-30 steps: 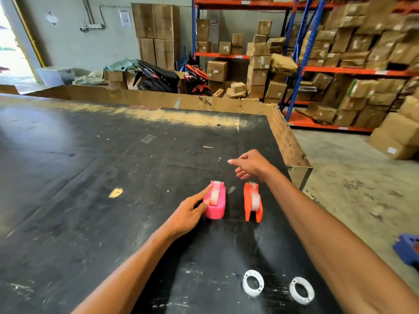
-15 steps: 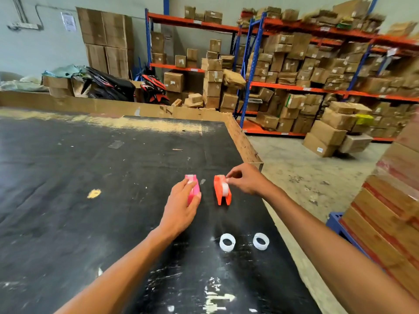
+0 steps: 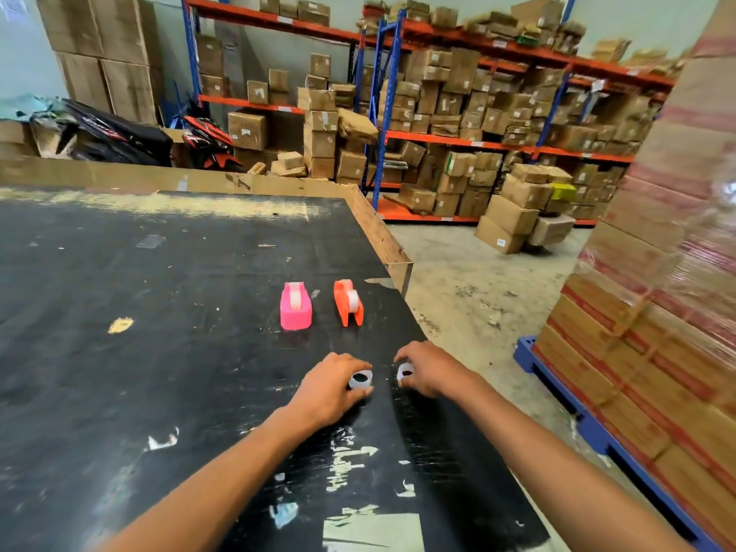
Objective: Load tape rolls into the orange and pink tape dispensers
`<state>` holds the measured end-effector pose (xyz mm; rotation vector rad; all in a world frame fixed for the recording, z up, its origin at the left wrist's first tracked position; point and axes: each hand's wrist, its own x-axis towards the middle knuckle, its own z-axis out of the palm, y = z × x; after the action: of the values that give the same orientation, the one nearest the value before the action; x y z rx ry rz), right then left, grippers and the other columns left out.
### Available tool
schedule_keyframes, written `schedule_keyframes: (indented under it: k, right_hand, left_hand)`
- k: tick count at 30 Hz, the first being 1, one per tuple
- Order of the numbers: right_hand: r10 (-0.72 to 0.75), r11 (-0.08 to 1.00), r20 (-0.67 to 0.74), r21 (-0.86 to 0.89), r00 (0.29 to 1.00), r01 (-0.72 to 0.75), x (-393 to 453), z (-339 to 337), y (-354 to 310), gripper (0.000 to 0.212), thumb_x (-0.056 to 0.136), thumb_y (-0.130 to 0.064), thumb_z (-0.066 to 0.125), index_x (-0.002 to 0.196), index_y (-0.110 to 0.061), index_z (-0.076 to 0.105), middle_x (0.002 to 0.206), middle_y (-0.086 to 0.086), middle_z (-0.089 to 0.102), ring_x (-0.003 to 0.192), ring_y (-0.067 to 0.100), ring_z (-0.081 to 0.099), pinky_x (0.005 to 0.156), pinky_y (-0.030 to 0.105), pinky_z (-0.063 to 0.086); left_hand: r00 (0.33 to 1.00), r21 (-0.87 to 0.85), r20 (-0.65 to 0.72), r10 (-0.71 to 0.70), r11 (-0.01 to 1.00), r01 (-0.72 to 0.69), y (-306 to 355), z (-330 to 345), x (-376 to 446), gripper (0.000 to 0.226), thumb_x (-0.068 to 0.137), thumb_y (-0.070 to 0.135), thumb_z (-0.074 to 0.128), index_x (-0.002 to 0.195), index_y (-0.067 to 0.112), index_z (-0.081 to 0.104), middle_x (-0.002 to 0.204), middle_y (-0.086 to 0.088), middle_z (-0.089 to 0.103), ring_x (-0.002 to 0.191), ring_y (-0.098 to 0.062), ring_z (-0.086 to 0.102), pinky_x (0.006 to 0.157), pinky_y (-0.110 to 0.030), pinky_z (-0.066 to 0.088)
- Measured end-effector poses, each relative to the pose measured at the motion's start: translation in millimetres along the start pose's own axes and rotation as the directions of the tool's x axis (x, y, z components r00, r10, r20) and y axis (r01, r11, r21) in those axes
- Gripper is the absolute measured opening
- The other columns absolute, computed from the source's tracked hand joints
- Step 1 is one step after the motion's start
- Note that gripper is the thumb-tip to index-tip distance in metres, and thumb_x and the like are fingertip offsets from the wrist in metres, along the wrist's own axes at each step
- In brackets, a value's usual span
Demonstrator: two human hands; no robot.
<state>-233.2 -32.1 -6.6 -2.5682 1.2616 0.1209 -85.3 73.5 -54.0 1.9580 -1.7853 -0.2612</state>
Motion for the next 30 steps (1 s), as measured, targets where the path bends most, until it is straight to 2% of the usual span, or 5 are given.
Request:
schedule_keyframes:
  k: [9, 12, 17, 20, 30]
  right_hand:
    - [-0.219, 0.969, -0.007, 0.114, 0.976, 0.218, 23.9, 6.5, -75.3, 0.037, 0.08, -0.021, 0.069, 0.117, -0.017, 0.063, 0.124, 0.011, 0.062, 0.11, 0.029, 0.06, 0.091, 0.035, 0.048]
    - [-0.336, 0.933, 0.007, 0.135, 0.942, 0.332, 51.0, 7.0, -115.6, 0.033, 0.079, -0.019, 0.064, 0.112, -0.017, 0.065, 0.115, 0.012, 0.066, 0.103, 0.03, 0.061, 0.089, 0.04, 0.052]
    - [-0.47, 0.88, 0.014, 0.089, 0.883, 0.467, 103.3, 1.2, -173.4, 0.034, 0.08, -0.018, 0.062, 0.113, -0.016, 0.064, 0.116, 0.007, 0.067, 0.103, 0.026, 0.061, 0.08, 0.03, 0.046]
    - [-0.511, 0.86, 0.003, 0.009, 0.86, 0.511, 132.7, -1.2, -196.0, 0.033, 0.08, -0.019, 0.062, 0.112, -0.017, 0.064, 0.117, 0.01, 0.067, 0.108, 0.032, 0.06, 0.091, 0.038, 0.048]
    - [-0.568, 0.813, 0.045, -0.128, 0.822, 0.568, 170.3, 9.4, -203.7, 0.032, 0.08, -0.025, 0.063, 0.111, -0.016, 0.064, 0.116, 0.011, 0.067, 0.107, 0.035, 0.056, 0.085, 0.033, 0.033]
  left_hand:
    - [0.979, -0.01, -0.129, -0.159, 0.987, 0.159, -70.5, -47.1, -32.7, 0.031, 0.084, 0.038, 0.059, 0.11, 0.021, 0.063, 0.111, -0.003, 0.068, 0.108, -0.024, 0.057, 0.089, -0.039, 0.049]
    - [0.935, -0.021, -0.205, -0.29, 0.956, 0.292, -106.2, -76.8, -42.3, 0.038, 0.083, 0.036, 0.062, 0.118, 0.021, 0.061, 0.118, 0.0, 0.067, 0.114, -0.022, 0.056, 0.094, -0.038, 0.048]
    - [0.856, -0.036, -0.285, -0.432, 0.897, 0.441, -153.4, -108.3, -43.7, 0.045, 0.083, 0.035, 0.063, 0.125, 0.021, 0.057, 0.124, -0.001, 0.065, 0.119, -0.022, 0.055, 0.097, -0.037, 0.046]
    - [0.825, -0.023, -0.299, -0.479, 0.868, 0.496, -168.6, -115.9, -30.8, 0.045, 0.082, 0.037, 0.063, 0.124, 0.021, 0.056, 0.124, -0.002, 0.065, 0.118, -0.022, 0.056, 0.096, -0.036, 0.046]
    - [0.817, -0.037, -0.222, -0.531, 0.842, 0.538, -183.5, -99.0, 1.2, 0.048, 0.082, 0.039, 0.06, 0.127, 0.023, 0.052, 0.122, -0.002, 0.063, 0.119, -0.023, 0.049, 0.096, -0.037, 0.046]
